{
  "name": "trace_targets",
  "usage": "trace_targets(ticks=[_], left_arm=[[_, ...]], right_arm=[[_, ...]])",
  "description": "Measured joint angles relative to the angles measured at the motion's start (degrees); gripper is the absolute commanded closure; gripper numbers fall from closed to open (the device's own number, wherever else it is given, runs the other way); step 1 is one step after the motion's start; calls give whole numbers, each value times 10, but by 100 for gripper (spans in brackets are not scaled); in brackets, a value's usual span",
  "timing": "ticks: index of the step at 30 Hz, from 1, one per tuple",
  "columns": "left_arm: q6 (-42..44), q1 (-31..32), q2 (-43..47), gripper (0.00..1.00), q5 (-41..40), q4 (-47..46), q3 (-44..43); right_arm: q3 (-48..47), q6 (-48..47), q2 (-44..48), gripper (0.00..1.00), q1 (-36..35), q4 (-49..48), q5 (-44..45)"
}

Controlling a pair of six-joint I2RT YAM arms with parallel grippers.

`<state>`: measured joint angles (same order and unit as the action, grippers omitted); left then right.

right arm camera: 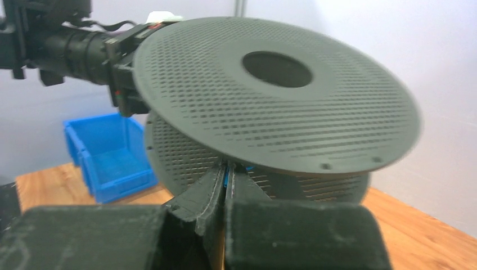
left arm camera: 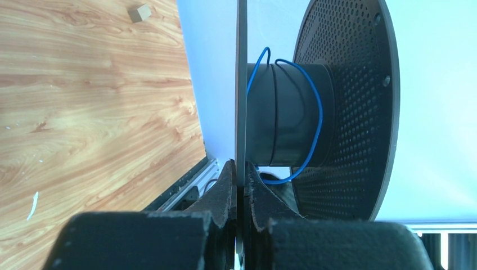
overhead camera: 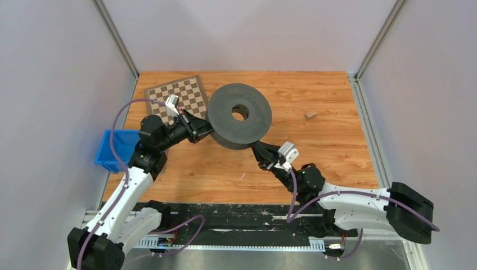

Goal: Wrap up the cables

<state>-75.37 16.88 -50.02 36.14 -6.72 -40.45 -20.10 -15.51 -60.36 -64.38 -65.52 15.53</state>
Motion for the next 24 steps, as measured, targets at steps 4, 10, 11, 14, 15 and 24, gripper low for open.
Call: trace_targets(ticks=[4,10,11,14,15,24], left_arm=[[-6,0,-7,100,-3,-16,3],[-8,0,-7,100,-8,-28,10],[-8,0,-7,100,-9,-30,11],[-8,0,-8,100,-11,-31,14],[-8,0,-8,100,-11,-34,16],[-8,0,-11,100,-17,-34,18]], right_arm=[[-19,9,-39,100,-25,1,-1],[-68,13,-93,100,-54,0,0],[-77,12,-102,100,-58,0,0],[-94,12,-120,100,-72,0,-1],[-99,10,-125,100,-76,-1,0],[-127,-2,-158,100,-106,-3,-1]])
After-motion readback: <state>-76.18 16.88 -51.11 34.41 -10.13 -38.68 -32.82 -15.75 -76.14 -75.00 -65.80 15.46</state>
